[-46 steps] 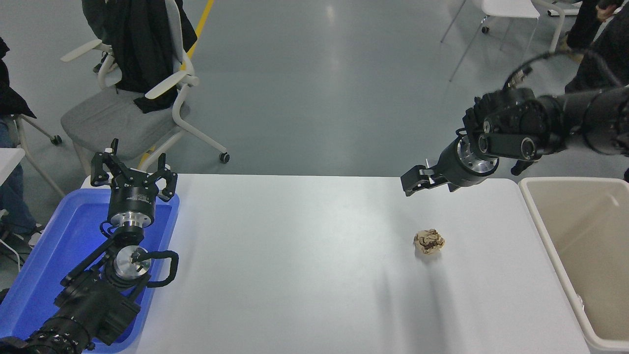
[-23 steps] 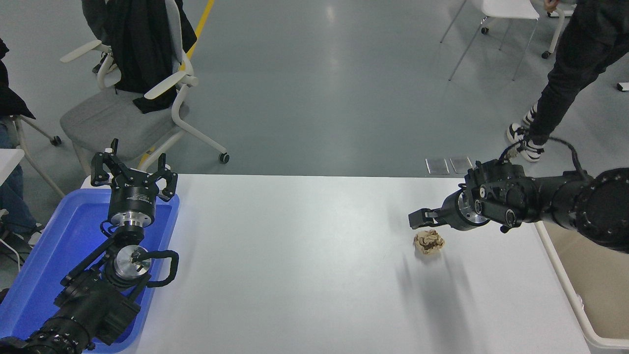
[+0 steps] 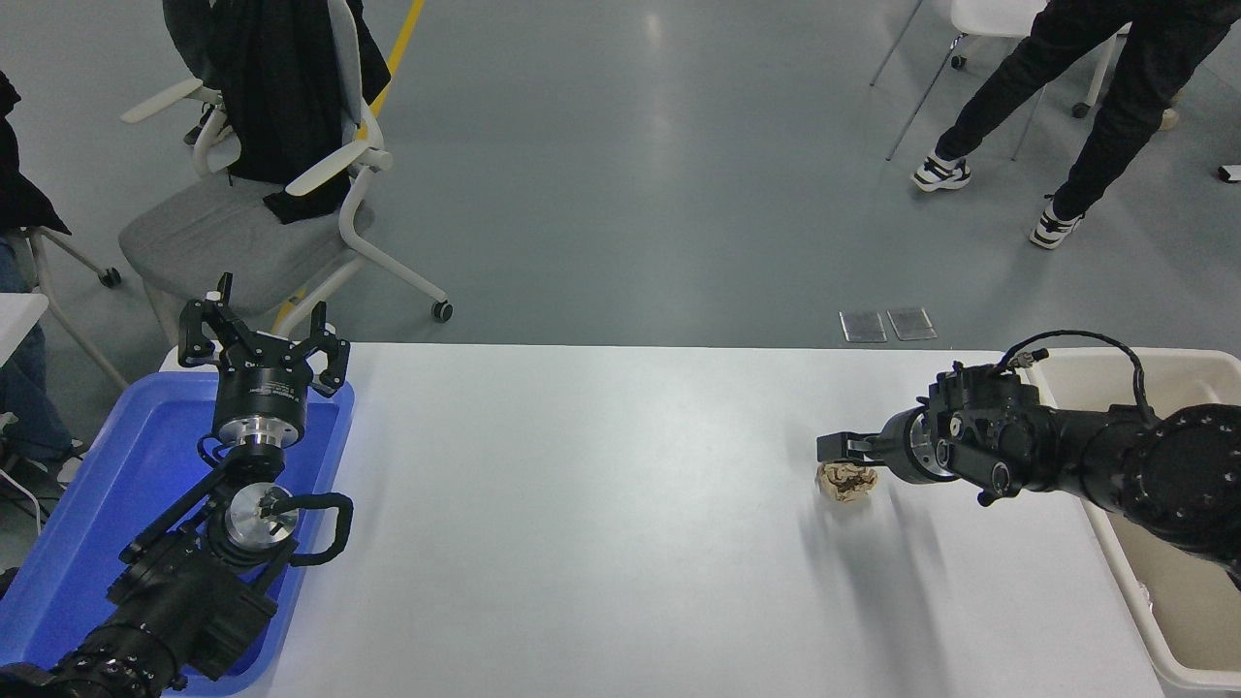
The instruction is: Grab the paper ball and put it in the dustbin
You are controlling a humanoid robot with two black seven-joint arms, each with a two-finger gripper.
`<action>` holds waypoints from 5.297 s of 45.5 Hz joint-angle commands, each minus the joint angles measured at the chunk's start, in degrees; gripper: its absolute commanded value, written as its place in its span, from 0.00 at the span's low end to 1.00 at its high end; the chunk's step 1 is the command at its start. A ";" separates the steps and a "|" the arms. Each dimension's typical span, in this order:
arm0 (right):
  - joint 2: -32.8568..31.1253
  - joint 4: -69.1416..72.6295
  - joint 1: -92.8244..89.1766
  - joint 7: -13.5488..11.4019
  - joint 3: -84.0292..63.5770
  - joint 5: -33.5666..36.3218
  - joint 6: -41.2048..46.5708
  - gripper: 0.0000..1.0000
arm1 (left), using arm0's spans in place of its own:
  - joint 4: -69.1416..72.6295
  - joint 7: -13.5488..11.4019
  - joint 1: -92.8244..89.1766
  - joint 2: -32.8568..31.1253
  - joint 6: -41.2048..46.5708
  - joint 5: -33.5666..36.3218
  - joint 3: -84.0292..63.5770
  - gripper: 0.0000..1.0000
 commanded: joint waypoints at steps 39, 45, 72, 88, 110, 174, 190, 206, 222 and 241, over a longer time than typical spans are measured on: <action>1.14 -0.27 -2.29 -1.73 3.73 -0.23 -2.54 0.00 | 0.00 0.00 -0.01 0.00 0.00 0.00 0.00 0.99; 0.01 1.49 0.52 -1.73 3.38 -0.49 -1.83 0.00 | 0.00 0.00 -0.01 0.00 0.00 0.00 0.00 0.99; -25.22 56.06 64.31 -1.64 -27.29 -1.90 4.58 0.00 | 0.00 0.00 0.08 0.09 0.00 0.00 0.00 0.99; -23.99 58.18 73.91 -4.28 -27.82 -1.81 9.16 0.00 | 0.00 0.00 0.08 0.00 0.00 0.00 0.00 0.99; -42.26 47.91 65.49 -6.04 -33.97 -16.74 6.17 0.00 | 0.00 0.00 0.08 0.00 0.00 0.00 0.00 0.99; -21.71 -11.25 -25.06 -3.49 40.90 -17.73 -15.98 1.00 | 0.00 0.00 -0.01 0.00 0.00 0.00 0.00 0.99; -25.40 -6.96 -19.52 -3.40 49.78 -15.09 -16.16 1.00 | 0.08 0.00 -0.01 0.00 0.00 0.00 0.00 0.99; -27.95 13.26 -18.28 -3.49 78.52 -1.83 -15.63 1.00 | 0.09 0.00 -0.01 0.00 0.00 0.00 0.00 0.99; -18.81 17.49 -18.55 -3.40 90.74 32.28 -15.19 1.00 | 0.09 0.00 -0.10 0.00 0.00 0.00 0.00 0.99; -7.74 10.98 -24.87 -2.79 97.33 39.14 -1.84 1.00 | 0.09 0.00 -0.01 0.00 0.00 0.00 0.00 0.99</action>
